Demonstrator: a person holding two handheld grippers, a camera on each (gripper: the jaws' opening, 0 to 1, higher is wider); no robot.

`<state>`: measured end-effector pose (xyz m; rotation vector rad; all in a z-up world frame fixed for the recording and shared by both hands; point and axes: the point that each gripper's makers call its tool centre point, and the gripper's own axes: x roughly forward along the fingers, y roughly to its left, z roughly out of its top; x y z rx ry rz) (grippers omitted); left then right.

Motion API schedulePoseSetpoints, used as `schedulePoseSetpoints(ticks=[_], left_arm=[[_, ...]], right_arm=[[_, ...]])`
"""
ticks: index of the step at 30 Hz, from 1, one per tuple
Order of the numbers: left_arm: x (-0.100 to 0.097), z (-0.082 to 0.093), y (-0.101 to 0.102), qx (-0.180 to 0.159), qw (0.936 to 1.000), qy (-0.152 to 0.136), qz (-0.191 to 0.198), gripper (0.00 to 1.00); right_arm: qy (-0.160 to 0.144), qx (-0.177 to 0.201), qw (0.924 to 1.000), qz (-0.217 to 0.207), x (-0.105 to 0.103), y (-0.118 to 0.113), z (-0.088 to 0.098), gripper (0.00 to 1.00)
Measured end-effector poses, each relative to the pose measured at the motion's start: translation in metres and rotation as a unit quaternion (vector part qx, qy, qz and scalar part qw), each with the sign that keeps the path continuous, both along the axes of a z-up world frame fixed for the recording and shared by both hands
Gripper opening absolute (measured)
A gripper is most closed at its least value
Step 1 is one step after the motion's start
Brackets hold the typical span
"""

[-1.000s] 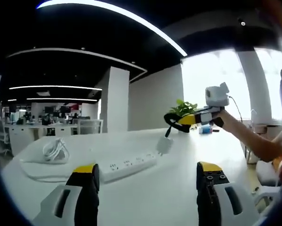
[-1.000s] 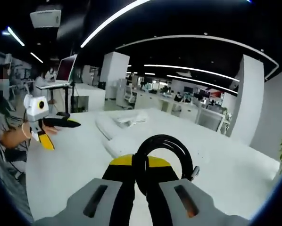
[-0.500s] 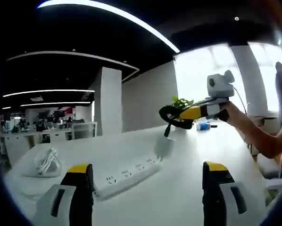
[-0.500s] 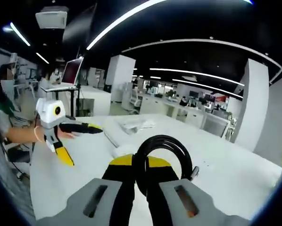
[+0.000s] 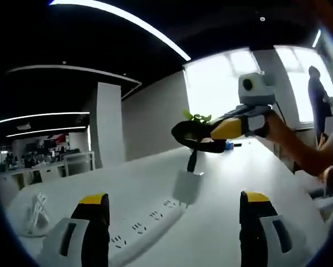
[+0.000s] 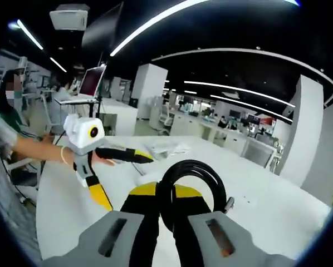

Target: Straighten the power strip on the desk, plug the charger into it

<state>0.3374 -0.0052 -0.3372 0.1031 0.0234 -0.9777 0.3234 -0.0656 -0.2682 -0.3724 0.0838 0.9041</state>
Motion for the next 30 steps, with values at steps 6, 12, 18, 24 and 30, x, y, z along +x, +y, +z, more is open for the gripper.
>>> schedulePoseSetpoints(ticks=[6, 12, 18, 24, 30], left_arm=[[-0.007, 0.008, -0.012, -0.017, 0.9944, 0.012, -0.103, 0.99], [-0.009, 0.002, -0.018, -0.004, 0.9886, 0.025, -0.148, 0.99], [-0.006, -0.003, -0.026, -0.001, 0.9876, 0.028, -0.154, 0.98], [-0.004, -0.006, -0.032, 0.01, 0.9887, 0.017, -0.149, 0.93], [0.0, -0.004, -0.033, 0.003, 0.9901, 0.013, -0.14, 0.84]], right_arm=[[-0.008, -0.008, 0.9998, 0.018, -0.005, 0.004, 0.004, 0.05], [-0.006, -0.01, 0.9994, 0.032, -0.01, 0.008, 0.005, 0.05], [-0.008, -0.016, 0.9992, 0.036, -0.012, 0.013, 0.006, 0.05], [-0.011, -0.017, 0.999, 0.04, -0.013, 0.017, 0.007, 0.05], [-0.012, -0.017, 0.9989, 0.042, -0.015, 0.021, 0.007, 0.05]])
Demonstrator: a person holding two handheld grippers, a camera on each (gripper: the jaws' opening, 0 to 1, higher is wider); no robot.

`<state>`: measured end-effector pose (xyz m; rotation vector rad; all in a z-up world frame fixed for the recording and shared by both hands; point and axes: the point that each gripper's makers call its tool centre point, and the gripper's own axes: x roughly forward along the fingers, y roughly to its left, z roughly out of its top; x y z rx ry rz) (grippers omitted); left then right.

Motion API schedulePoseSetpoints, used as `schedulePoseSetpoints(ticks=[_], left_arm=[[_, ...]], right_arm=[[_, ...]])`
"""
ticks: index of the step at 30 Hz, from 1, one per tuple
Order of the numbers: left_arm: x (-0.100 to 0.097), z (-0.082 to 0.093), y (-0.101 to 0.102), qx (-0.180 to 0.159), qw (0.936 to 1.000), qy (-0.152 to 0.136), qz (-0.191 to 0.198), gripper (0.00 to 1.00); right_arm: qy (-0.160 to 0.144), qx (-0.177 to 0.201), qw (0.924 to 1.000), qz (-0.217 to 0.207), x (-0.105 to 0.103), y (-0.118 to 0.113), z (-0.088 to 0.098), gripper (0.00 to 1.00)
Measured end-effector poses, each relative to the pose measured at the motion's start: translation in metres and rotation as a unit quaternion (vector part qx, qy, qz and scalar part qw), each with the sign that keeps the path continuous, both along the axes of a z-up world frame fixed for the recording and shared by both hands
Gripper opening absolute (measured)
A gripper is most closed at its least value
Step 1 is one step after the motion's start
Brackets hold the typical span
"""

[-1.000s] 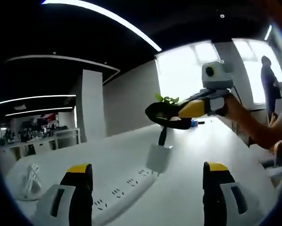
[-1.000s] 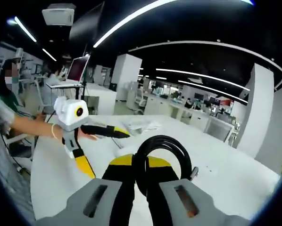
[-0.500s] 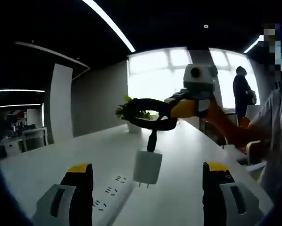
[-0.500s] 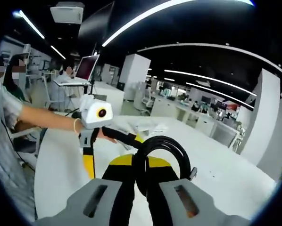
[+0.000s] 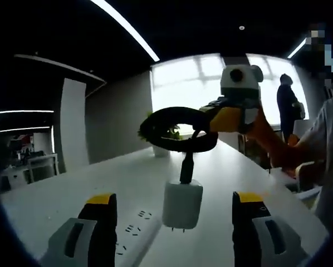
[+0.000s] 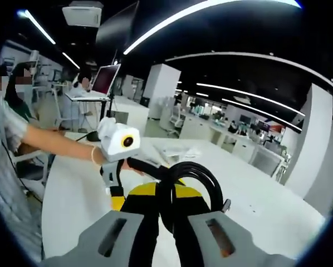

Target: Straighten the power strip on the desk, plug the charger into it

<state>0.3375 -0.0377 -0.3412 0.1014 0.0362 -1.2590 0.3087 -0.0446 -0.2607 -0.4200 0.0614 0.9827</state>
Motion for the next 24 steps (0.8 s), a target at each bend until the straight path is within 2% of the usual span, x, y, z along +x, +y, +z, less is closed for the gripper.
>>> schedulePoseSetpoints(ticks=[7, 10, 17, 18, 24], left_arm=[[0.001, -0.002, -0.004, 0.011, 0.9999, -0.009, 0.003, 0.73], [0.0, -0.007, -0.009, 0.028, 0.9995, -0.012, 0.005, 0.62], [0.001, -0.01, -0.013, 0.03, 0.9995, 0.006, 0.008, 0.33], [0.004, -0.008, -0.014, 0.031, 0.9994, -0.006, 0.014, 0.32], [-0.006, -0.02, -0.02, 0.059, 0.9982, -0.005, 0.007, 0.29]], right_arm=[[-0.001, -0.002, 1.0, 0.001, -0.001, 0.004, -0.001, 0.05], [-0.001, -0.002, 1.0, 0.002, -0.002, 0.006, -0.003, 0.05], [-0.005, -0.003, 1.0, 0.004, -0.004, 0.01, -0.002, 0.05], [-0.006, -0.004, 1.0, 0.003, -0.003, 0.01, -0.002, 0.05], [-0.005, -0.004, 1.0, 0.005, -0.004, 0.012, -0.003, 0.05]])
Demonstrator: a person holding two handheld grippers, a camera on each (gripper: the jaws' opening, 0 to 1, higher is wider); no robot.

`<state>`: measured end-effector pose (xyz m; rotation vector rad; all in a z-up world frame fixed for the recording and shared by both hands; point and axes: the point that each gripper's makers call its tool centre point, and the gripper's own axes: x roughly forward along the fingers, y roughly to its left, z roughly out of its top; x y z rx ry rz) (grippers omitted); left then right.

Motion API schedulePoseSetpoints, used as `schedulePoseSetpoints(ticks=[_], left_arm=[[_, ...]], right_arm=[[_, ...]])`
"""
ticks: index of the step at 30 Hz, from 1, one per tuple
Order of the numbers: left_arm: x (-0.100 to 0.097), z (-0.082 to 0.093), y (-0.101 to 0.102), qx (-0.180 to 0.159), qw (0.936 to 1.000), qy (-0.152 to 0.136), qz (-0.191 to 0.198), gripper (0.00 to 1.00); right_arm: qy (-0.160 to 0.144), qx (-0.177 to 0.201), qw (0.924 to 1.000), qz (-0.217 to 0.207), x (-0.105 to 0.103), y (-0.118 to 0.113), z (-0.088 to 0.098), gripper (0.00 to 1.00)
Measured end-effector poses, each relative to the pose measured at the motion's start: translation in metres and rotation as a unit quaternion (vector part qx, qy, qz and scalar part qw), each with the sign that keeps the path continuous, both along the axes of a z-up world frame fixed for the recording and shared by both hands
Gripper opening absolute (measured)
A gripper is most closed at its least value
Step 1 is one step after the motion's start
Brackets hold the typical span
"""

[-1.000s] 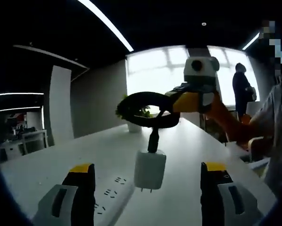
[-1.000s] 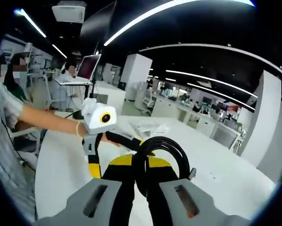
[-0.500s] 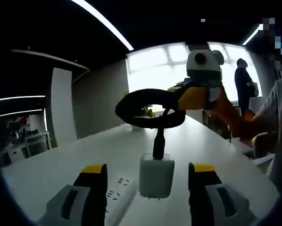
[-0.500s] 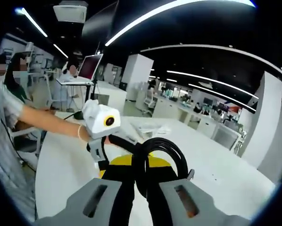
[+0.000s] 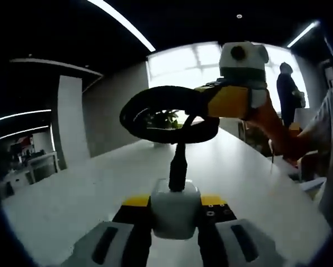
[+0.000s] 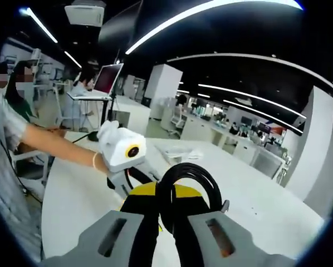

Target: Straighten the power strip on the desk, plug the charger into it

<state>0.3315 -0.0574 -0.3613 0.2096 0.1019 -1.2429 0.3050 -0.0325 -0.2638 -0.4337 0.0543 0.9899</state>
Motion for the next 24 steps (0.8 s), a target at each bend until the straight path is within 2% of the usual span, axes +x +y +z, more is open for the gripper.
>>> schedulePoseSetpoints(ticks=[6, 11, 14, 15, 19, 24], left_arm=[[-0.003, -0.001, 0.0, -0.01, 0.9998, 0.02, -0.004, 0.28], [-0.002, 0.003, 0.001, -0.028, 0.9993, 0.025, 0.002, 0.28], [-0.004, 0.003, 0.003, -0.037, 0.9986, 0.037, 0.005, 0.28], [-0.004, 0.003, 0.003, -0.041, 0.9982, 0.043, 0.005, 0.28], [-0.009, 0.0, 0.004, -0.053, 0.9951, 0.083, -0.001, 0.28], [-0.01, 0.003, 0.004, -0.068, 0.9935, 0.09, -0.005, 0.28]], right_arm=[[-0.005, 0.004, 1.0, 0.002, -0.002, 0.002, 0.001, 0.06], [-0.028, -0.001, 0.9996, 0.005, -0.003, 0.005, 0.005, 0.07], [-0.036, -0.004, 0.9993, 0.002, -0.002, 0.006, 0.006, 0.07], [-0.048, 0.001, 0.9989, 0.003, -0.001, 0.007, 0.01, 0.07], [-0.057, 0.018, 0.9982, -0.001, 0.002, 0.005, 0.015, 0.05], [-0.065, 0.032, 0.9973, -0.013, 0.006, -0.001, 0.014, 0.04]])
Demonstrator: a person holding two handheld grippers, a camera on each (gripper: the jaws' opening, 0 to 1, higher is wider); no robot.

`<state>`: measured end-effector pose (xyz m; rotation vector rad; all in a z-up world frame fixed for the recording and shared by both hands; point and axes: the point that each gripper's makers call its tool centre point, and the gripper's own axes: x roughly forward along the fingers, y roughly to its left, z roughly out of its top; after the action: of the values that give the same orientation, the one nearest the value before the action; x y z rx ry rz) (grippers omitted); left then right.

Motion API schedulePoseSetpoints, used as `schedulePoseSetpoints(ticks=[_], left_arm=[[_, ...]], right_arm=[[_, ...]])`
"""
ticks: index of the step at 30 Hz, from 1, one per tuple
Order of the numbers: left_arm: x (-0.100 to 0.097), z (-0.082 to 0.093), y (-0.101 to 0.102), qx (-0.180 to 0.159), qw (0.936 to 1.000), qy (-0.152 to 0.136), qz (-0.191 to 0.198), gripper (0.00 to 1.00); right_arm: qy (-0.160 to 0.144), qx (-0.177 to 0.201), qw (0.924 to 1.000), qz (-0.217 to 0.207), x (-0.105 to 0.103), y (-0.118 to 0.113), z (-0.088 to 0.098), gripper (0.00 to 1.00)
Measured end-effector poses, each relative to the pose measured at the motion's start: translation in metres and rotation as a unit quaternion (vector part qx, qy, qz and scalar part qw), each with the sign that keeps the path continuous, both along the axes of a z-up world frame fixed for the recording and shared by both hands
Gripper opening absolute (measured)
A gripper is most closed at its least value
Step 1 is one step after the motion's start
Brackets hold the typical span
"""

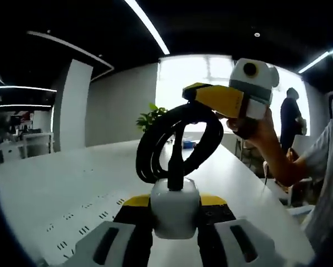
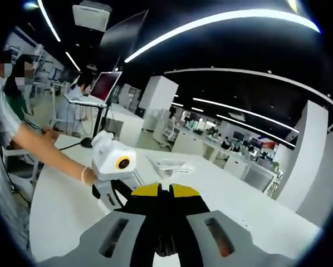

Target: Straighten the power strip on the desk, plug the charger into it

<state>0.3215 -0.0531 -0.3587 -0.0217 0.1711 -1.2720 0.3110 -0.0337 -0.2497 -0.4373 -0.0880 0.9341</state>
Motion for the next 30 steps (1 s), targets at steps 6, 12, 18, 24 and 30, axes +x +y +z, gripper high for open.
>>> schedulePoseSetpoints(ticks=[6, 12, 18, 24, 30], left_arm=[[0.003, 0.003, 0.002, -0.004, 1.0, -0.002, 0.003, 0.27], [0.01, 0.008, 0.009, -0.031, 0.9991, 0.017, 0.023, 0.27], [0.019, 0.0, 0.01, -0.014, 0.9984, 0.028, 0.046, 0.26], [0.02, -0.003, 0.009, 0.0, 0.9984, 0.023, 0.051, 0.26], [0.01, -0.01, 0.007, 0.029, 0.9987, 0.005, 0.043, 0.26]], right_arm=[[-0.001, 0.023, 0.9997, -0.008, -0.004, -0.009, 0.002, 0.08], [0.004, 0.061, 0.9979, -0.022, -0.016, -0.022, 0.002, 0.16], [0.044, 0.082, 0.9944, -0.05, -0.023, -0.034, -0.033, 0.16], [0.091, 0.103, 0.9886, -0.06, -0.014, -0.05, -0.058, 0.15], [0.116, 0.104, 0.9855, -0.066, -0.009, -0.054, -0.076, 0.15]])
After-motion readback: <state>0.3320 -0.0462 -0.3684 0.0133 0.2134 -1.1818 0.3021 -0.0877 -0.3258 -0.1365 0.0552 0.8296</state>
